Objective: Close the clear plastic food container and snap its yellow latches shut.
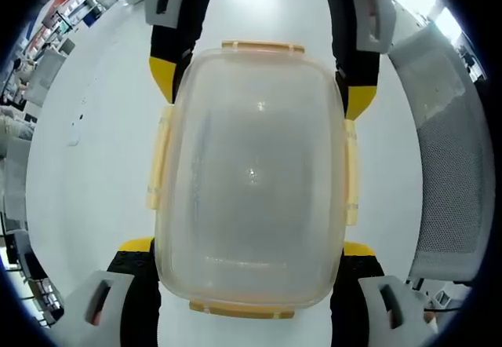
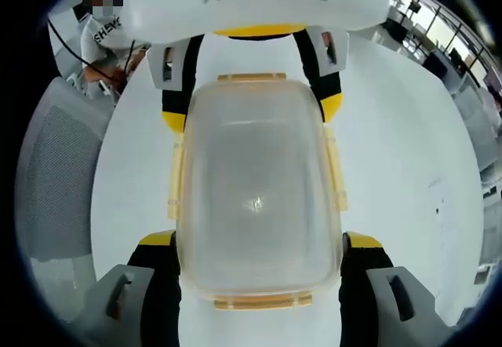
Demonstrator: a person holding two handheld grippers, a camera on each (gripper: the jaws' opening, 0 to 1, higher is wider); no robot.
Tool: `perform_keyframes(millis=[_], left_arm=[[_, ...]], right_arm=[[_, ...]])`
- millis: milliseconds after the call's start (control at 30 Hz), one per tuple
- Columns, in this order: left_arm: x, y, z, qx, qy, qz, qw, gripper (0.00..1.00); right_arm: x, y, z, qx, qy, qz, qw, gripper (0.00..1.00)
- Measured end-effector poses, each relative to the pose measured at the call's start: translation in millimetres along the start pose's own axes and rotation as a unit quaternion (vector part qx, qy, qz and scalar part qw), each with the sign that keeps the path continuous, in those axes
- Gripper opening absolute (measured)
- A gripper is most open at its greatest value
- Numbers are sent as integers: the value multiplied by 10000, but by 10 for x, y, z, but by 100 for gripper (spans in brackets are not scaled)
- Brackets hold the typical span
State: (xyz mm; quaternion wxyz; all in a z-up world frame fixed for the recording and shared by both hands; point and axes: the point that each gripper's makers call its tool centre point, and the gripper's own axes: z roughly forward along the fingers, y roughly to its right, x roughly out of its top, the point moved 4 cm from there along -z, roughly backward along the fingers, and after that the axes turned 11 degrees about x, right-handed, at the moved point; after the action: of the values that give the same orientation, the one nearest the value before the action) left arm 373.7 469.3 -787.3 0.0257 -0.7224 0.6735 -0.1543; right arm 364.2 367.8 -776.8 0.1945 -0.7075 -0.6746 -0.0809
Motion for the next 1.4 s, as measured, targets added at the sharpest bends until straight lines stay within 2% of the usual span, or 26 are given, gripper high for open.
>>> perform_keyframes(millis=[500,700,867,1067,1133,1200,1400], left_arm=[[1,-27,1,6,37,-12,10000,89],[3,-18,-8,28,77,19,10000,89],[-7,-15,-30,71,248,-30,9997,89],[-42,-23,-37,178,248,13,9995,88],[-59,-32,-44,203,345,-81,9992,88],[-62,-30,-56,229,505,-185,9983,88],[-67,-12,-95,367,940,-448,9939,87]], right_arm=[[4,22,-2,-15,-79,-1,10000,81],[2,9,-17,-16,47,-18,10000,82],[-1,3,-41,-40,255,-54,9997,82],[12,14,-57,-164,599,16,9981,82],[18,44,-86,-290,782,13,9965,83],[68,58,-134,-376,1165,78,9924,86],[36,8,-159,-411,1403,201,9891,88]])
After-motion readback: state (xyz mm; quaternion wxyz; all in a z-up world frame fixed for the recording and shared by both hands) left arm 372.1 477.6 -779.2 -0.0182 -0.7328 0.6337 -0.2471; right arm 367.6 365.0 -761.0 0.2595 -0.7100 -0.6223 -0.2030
